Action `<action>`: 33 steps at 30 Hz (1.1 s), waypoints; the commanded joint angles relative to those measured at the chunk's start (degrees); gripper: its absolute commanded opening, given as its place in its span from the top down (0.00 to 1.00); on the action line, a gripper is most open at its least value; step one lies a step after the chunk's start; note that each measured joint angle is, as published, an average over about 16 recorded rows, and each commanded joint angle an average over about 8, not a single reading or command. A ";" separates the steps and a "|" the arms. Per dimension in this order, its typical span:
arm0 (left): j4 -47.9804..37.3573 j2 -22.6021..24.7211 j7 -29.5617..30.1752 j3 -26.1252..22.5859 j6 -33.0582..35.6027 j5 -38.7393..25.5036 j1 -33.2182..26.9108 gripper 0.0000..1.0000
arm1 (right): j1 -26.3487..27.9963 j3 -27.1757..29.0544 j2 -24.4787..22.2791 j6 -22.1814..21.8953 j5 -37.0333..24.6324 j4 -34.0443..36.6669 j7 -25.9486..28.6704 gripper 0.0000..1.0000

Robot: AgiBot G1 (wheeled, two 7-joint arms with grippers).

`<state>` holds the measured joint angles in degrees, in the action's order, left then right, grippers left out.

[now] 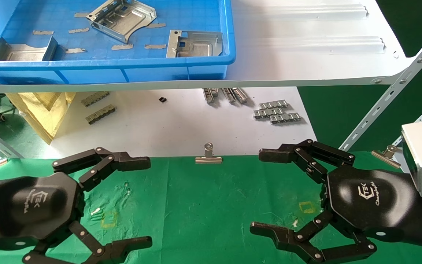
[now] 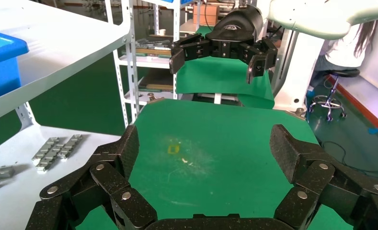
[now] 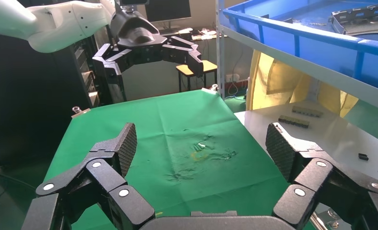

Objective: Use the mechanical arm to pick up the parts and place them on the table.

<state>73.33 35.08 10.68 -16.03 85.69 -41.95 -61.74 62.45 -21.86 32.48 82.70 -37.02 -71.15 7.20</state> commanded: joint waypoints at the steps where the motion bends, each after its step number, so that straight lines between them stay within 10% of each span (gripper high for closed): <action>1: 0.00 0.00 0.00 0.00 0.00 0.00 0.00 0.00 | 0.00 0.00 0.00 0.00 0.00 0.00 0.00 0.00; 9: 0.00 0.00 0.00 0.00 0.00 0.00 0.00 0.00 | 0.00 0.00 0.00 0.00 0.00 0.00 0.00 1.00; 33: 0.00 0.00 0.00 0.00 0.00 0.00 0.00 0.00 | 0.00 0.00 0.00 0.00 0.00 0.00 0.00 1.00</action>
<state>73.33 35.08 10.68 -16.03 85.69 -41.95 -61.74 62.45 -21.86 32.48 82.70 -37.02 -71.14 7.20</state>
